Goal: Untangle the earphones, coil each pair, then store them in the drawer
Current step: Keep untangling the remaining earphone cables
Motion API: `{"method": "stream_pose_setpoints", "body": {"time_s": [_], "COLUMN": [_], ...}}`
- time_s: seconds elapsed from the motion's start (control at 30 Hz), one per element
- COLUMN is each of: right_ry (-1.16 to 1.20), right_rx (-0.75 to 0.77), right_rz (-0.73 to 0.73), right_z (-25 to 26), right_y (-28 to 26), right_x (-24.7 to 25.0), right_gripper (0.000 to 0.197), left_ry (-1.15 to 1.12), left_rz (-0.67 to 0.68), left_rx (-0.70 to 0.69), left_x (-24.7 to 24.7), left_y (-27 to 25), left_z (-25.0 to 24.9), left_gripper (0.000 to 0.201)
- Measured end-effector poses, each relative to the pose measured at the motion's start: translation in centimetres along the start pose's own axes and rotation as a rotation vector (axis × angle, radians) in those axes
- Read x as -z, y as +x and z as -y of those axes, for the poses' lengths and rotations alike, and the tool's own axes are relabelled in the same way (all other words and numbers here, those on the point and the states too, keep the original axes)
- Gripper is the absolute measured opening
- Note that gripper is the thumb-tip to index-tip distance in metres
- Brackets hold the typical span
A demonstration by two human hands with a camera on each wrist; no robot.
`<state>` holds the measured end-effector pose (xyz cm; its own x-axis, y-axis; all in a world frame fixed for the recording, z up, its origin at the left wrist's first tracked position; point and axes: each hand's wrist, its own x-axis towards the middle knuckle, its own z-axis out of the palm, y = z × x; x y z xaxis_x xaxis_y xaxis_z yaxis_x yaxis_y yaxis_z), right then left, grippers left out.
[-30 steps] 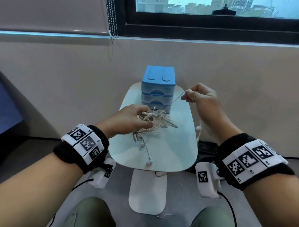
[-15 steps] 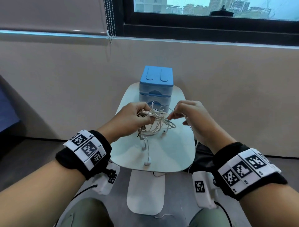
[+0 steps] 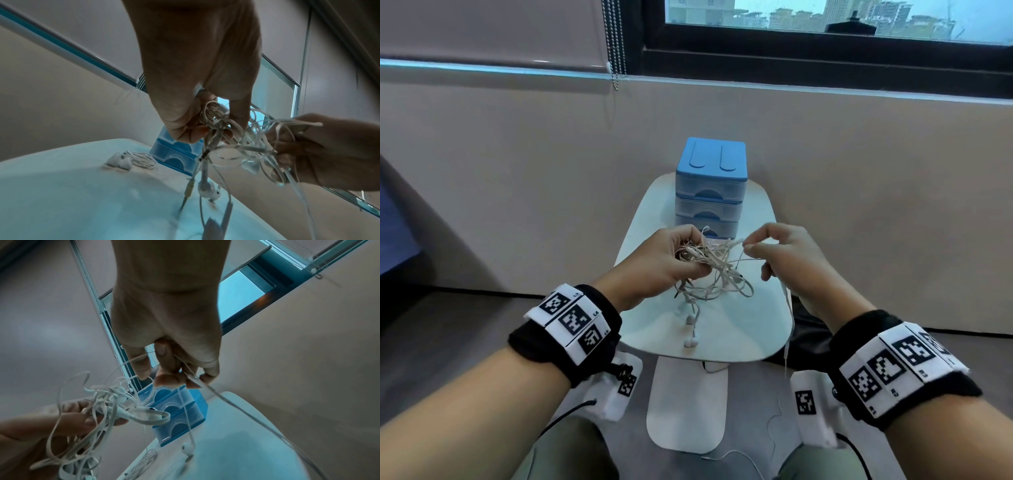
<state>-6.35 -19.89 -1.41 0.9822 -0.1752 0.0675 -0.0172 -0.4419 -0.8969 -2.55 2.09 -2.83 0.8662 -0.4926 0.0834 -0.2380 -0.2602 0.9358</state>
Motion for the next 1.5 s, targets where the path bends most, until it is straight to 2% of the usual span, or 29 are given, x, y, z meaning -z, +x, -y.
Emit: {"method": "stream_pose_setpoints", "body": {"time_s": [0.13,0.3,0.37,0.4,0.53,0.7,0.8,0.9,1.03,1.1,1.23,1.33,1.5], "right_ry": [0.109,0.061,0.035,0.023,-0.013,-0.155,-0.2,-0.127,-0.029,-0.099,-0.338,-0.352,-0.141], "right_rx": [0.106,0.169,0.19,0.202,0.195,0.153,0.145,0.137,0.16,0.187,0.204,0.233,0.221], "right_rz": [-0.02,0.191,0.219,0.213,0.125,-0.015,-0.056,-0.057,0.03,0.086,0.137,0.114,0.037], "right_z": [0.5,1.0,0.9,0.8,0.2,-0.1,0.0,0.5,1.7,2.1,2.8,3.4,3.9], "right_y": [0.1,-0.2,-0.1,-0.1,0.3,0.7,0.7,0.5,0.1,0.1,0.1,-0.1,-0.3], "right_x": [0.1,-0.1,-0.6,-0.8,-1.2,-1.3,-1.3,-0.9,-0.1,0.2,0.7,0.7,0.1], "right_gripper": [0.026,0.017,0.008,0.004,0.015,0.016,0.013,0.012,0.031,0.032,0.02,0.02,0.019], "left_ry": [0.006,0.028,0.024,0.021,0.001,-0.033,-0.061,-0.07,-0.053,-0.026,0.005,-0.007,0.044], "left_rz": [-0.011,-0.056,-0.065,-0.064,-0.038,0.055,0.075,0.037,-0.007,-0.009,-0.03,-0.042,-0.012], "left_rx": [-0.019,-0.055,-0.067,-0.07,-0.062,-0.002,0.022,0.036,0.041,0.042,0.061,0.105,0.164], "left_x": [0.0,0.1,0.1,0.1,0.3,0.6,0.6,0.4,0.6,0.6,0.5,0.5,0.5], "left_y": [-0.2,-0.4,-0.5,-0.5,-0.5,-0.4,-0.4,-0.3,0.0,0.0,0.1,0.3,0.4], "left_z": [0.3,0.0,-0.2,-0.3,-0.3,-0.6,-1.0,-1.4,-1.2,-1.2,-1.2,-1.3,-1.3], "left_gripper": [0.02,0.019,0.018,0.018,0.019,0.04,0.038,0.037,0.034,0.03,0.02,0.017,0.021]}}
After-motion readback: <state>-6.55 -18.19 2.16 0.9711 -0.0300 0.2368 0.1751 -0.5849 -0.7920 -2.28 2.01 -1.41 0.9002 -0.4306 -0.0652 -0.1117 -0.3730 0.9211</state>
